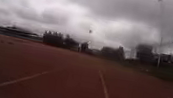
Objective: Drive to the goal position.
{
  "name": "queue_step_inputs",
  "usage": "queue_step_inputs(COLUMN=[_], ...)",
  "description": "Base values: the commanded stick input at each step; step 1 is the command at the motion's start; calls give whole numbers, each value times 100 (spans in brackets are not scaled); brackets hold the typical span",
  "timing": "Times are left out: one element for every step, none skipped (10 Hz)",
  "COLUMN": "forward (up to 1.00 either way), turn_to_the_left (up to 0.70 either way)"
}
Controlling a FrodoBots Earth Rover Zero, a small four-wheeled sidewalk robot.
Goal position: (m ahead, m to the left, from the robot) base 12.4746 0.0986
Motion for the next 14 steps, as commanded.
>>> queue_step_inputs(forward=[70,70,70,70,70,70,70,70,70,70,70,70,70,70], turn_to_the_left=[0,0,0,0,0,0,0,0,0,0,-4,-20,-35,-35])
